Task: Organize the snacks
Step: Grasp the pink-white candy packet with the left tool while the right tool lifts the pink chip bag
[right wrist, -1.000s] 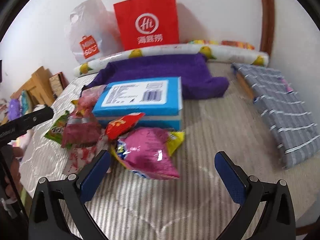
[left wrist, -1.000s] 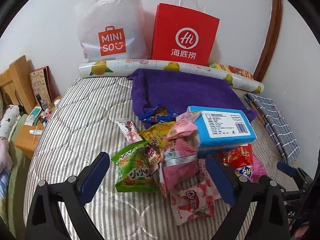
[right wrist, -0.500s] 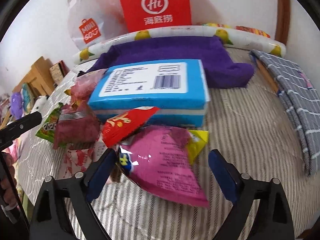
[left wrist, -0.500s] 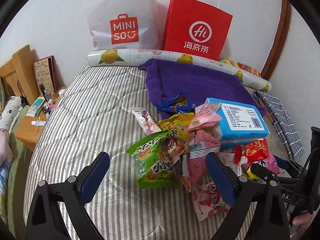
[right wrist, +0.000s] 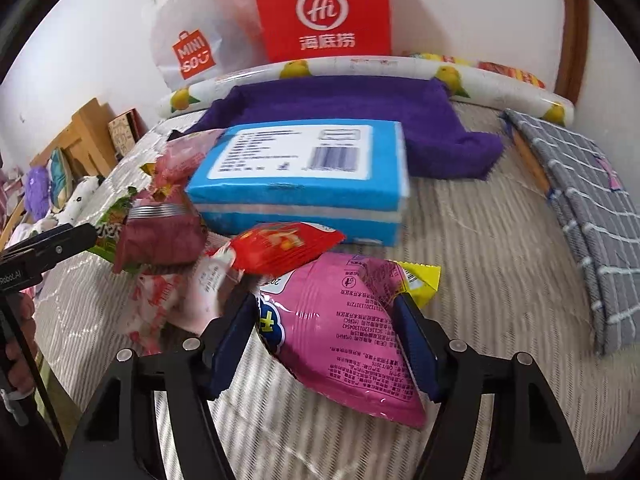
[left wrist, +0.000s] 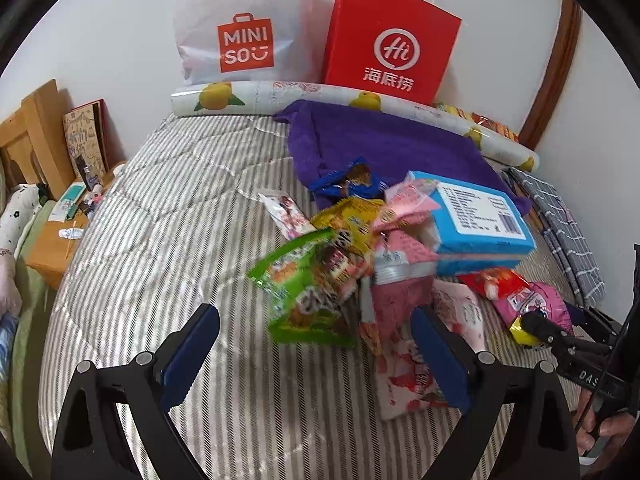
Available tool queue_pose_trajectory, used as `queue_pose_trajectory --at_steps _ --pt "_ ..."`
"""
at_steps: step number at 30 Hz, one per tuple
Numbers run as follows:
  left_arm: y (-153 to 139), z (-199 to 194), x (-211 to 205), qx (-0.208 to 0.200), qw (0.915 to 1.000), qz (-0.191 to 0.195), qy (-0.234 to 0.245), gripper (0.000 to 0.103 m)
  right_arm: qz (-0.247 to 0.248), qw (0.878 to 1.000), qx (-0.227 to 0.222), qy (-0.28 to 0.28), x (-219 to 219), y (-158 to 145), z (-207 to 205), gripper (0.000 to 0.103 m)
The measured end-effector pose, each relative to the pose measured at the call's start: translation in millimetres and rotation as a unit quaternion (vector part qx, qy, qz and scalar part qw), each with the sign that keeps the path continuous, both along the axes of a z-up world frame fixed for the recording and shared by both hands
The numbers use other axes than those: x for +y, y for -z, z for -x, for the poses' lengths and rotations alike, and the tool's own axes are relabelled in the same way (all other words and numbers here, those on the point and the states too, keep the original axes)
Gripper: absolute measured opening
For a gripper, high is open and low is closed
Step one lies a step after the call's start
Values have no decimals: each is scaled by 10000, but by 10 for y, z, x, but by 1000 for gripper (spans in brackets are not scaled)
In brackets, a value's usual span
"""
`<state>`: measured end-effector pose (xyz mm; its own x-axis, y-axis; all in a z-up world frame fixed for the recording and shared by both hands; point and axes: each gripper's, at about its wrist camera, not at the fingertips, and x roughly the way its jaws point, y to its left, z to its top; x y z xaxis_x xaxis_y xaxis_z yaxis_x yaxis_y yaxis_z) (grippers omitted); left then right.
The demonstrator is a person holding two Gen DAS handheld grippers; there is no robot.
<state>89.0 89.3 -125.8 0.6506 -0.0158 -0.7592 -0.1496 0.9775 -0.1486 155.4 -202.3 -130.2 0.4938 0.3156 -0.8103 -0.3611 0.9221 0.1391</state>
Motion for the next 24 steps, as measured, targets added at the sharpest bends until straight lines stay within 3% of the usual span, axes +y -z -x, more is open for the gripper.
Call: queue_pose_trajectory --at_steps 7,10,16,24 --pt "82 51 -310 119 9994 -12 331 96 65 9994 -112 330 -281 -13 47 67" --pt "138 61 -449 213 9987 -9 460 96 16 9991 -160 403 -386 -28 62 61" --pt "246 56 -648 387 9974 46 610 96 -32 9991 -177 395 -435 -25 99 61" --pt "405 -21 -815 636 9954 -156 701 96 65 9996 -77 250 -380 87 150 75"
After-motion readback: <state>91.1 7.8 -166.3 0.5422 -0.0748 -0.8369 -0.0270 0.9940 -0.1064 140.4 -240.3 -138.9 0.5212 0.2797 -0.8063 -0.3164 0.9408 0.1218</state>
